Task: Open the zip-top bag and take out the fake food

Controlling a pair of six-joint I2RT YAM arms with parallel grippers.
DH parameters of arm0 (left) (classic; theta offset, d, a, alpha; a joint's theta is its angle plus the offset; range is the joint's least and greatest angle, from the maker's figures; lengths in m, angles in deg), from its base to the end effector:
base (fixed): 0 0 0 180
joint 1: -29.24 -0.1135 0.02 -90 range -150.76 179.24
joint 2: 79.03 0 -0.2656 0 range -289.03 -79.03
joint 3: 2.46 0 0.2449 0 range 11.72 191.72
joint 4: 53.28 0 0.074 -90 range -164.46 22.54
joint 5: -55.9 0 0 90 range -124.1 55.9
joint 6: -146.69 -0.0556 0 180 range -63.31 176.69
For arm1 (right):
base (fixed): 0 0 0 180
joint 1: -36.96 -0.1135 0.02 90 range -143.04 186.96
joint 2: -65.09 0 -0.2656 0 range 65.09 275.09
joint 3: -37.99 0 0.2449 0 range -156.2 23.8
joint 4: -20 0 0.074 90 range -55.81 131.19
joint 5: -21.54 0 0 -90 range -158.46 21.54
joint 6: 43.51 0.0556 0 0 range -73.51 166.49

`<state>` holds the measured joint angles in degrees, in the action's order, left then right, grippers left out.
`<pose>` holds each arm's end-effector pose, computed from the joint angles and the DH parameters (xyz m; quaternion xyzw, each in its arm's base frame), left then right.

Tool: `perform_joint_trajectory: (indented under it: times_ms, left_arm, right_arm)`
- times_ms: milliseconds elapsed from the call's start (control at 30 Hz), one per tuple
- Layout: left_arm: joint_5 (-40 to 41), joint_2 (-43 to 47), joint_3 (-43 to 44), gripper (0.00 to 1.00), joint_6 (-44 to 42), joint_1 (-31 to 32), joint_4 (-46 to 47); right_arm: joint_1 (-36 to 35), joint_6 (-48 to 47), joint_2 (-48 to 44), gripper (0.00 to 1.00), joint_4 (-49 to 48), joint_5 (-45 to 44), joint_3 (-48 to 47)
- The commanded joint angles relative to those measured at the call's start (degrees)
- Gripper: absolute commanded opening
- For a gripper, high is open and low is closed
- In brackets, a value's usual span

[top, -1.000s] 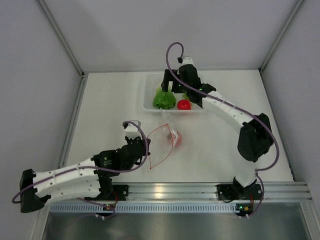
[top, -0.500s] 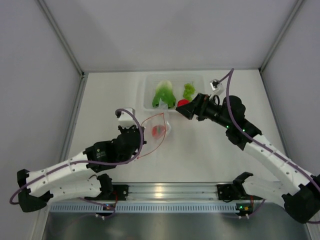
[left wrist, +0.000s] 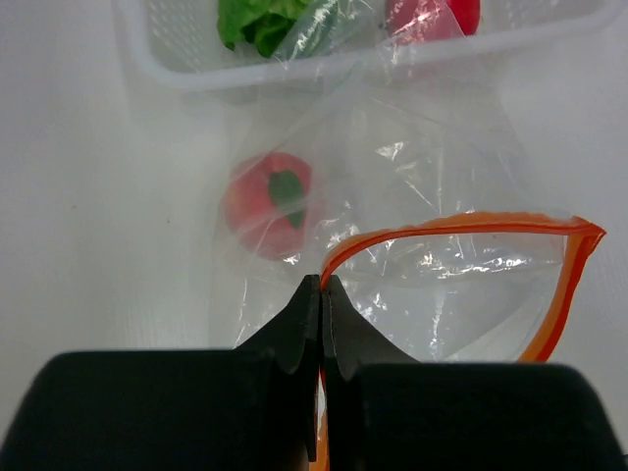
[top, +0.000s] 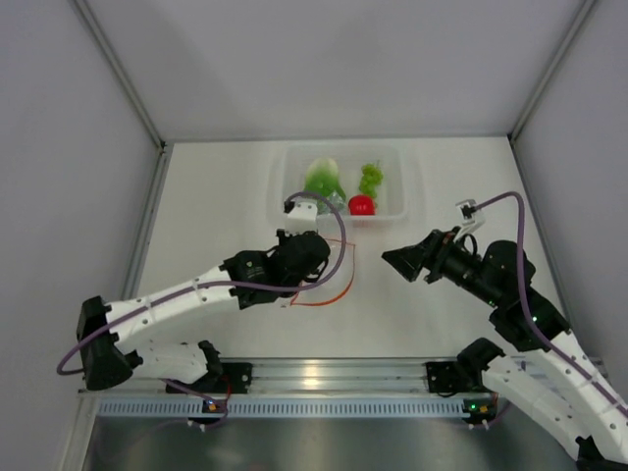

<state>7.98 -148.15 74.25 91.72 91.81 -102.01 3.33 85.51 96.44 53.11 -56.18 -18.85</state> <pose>0.1505 -0.2091 0.3182 0.0580 0.8607 -0.0751 0.5002 0.1112 0.0882 0.3401 -0.0352 0.7507 0.4527 0.4799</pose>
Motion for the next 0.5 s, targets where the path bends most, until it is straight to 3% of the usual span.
perform_joint_trajectory:
  times_ms: [0, 100, 233, 467]
  left_arm:
    - [-5.7, -3.5, -0.7, 0.0, 0.2, -0.3, 7.3]
    - [-10.3, -5.7, -2.2, 0.0, 2.4, -1.2, 11.9]
    - [-10.6, -6.1, -2.5, 0.0, 6.8, -1.2, 16.8]
    - [-5.1, -1.1, -3.9, 0.0, 16.8, -0.1, 21.3]
  right_arm:
    - [-0.7, 1.2, -0.7, 0.8, 0.0, 0.6, 3.0]
    - [-0.7, 4.6, 1.2, 0.7, -3.6, 2.0, 4.9]
    - [-1.9, 10.0, 2.7, 0.54, -12.2, 3.2, 9.3]
    - [-11.5, 11.8, 4.7, 0.53, -17.7, -3.3, 11.4]
